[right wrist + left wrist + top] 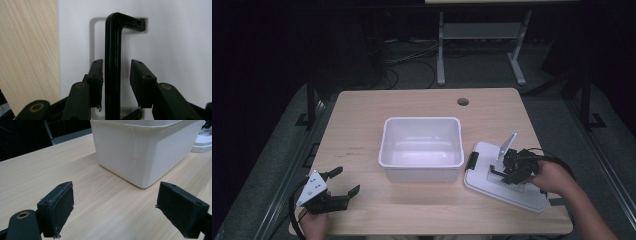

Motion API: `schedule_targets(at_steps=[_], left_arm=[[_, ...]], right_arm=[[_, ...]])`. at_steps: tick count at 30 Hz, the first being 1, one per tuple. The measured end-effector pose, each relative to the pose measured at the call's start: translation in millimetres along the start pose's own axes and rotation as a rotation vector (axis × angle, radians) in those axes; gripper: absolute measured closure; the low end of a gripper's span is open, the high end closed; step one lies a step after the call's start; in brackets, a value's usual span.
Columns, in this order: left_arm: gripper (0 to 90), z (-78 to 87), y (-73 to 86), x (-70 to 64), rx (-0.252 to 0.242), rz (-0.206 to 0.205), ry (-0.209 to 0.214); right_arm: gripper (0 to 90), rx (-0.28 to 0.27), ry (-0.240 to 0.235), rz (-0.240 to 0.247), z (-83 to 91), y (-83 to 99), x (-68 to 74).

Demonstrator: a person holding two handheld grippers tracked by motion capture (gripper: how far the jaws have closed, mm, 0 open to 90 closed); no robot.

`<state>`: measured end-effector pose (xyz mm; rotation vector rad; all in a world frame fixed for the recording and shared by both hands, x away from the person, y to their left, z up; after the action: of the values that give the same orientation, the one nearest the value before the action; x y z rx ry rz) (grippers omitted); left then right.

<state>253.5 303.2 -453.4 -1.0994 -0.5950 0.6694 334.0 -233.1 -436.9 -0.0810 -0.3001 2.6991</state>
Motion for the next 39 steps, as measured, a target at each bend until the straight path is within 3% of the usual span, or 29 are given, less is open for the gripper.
schedule_targets(at_steps=[39], left_arm=[[13.5,0.6,0.1,0.4,-0.002,0.0,0.0]], right_arm=[[70.2,0.008,0.052,-0.004,22.9,-0.9,-13.8]])
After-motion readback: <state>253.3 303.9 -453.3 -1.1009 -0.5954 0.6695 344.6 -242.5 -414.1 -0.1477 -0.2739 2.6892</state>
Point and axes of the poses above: each handheld gripper's, and its own axes: z roughly backward along the jaws, y roughly out of its underside, x roughly to its left, the point moved 3 cm from there along -z, roughly forward along the jaws, and after that the axes turned 1 degree about -x, right-handed, at the moved point
